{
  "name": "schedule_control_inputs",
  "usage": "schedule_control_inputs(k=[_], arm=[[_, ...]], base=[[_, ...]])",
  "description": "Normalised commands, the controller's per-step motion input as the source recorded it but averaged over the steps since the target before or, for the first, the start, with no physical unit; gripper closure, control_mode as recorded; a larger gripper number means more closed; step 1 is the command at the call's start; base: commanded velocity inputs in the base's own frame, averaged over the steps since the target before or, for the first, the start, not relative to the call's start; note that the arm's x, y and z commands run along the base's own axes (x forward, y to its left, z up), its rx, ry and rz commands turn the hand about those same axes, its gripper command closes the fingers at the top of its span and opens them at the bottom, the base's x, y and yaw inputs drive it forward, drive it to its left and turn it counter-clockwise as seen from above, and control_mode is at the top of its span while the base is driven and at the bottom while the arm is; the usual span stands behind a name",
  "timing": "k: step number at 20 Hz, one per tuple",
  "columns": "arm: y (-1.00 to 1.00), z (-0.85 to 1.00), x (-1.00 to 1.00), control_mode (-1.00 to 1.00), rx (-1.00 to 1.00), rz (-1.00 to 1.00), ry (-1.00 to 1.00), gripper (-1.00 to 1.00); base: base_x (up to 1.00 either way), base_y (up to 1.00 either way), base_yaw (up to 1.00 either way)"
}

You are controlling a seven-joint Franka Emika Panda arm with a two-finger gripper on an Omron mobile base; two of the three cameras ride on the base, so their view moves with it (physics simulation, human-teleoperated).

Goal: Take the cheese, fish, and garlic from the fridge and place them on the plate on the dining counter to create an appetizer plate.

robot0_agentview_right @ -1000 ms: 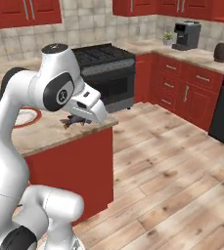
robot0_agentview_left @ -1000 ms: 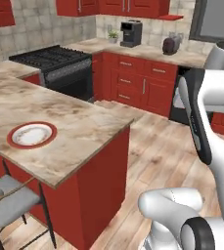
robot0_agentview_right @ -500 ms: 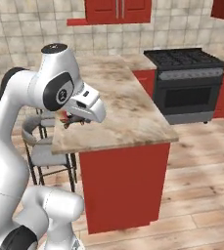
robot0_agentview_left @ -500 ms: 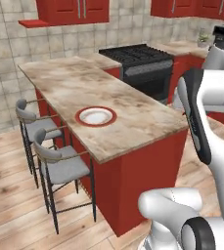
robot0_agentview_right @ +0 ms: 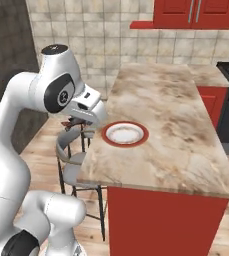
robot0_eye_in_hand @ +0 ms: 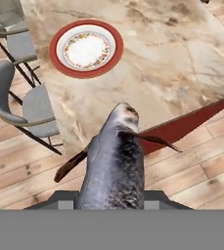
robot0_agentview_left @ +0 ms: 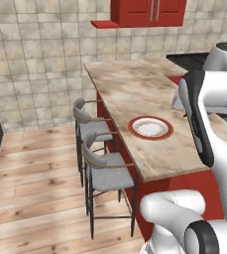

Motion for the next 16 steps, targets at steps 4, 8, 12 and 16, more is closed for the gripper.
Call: schedule_control_inputs(k=[4, 8, 12, 16], arm=[[0.00, 0.00, 0.00, 1.00, 0.00, 0.00, 0.00, 1.00], [-0.03, -0.02, 0.21, -1.00, 0.00, 0.08, 0.08, 1.00], [-0.23, -0.26, 0.57, -1.00, 0.00, 0.07, 0.14, 1.00], [-0.30, -0.57, 0.91, -1.00, 0.00, 0.02, 0.19, 1.00]], base=[[0.68, 0.00, 0.32], [0.28, 0.00, 0.11], [0.00, 0.00, 0.00], [0.00, 0.00, 0.00]])
